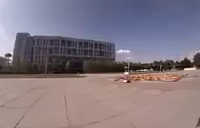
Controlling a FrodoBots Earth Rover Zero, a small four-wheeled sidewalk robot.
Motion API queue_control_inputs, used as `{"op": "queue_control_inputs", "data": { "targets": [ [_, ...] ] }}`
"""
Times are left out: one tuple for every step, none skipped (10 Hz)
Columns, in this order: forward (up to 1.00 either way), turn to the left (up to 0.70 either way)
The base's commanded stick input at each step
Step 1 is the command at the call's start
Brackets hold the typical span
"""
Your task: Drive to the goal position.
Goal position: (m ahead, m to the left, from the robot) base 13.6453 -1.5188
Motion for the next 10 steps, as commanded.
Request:
{"op": "queue_control_inputs", "data": {
  "targets": [
    [0.7,0.0],
    [0.7,0.0],
    [0.7,0.0],
    [0.7,0.0],
    [0.7,0.0],
    [0.7,0.0],
    [0.7,0.0],
    [0.7,0.0],
    [0.7,0.0],
    [0.7,0.0]
  ]
}}
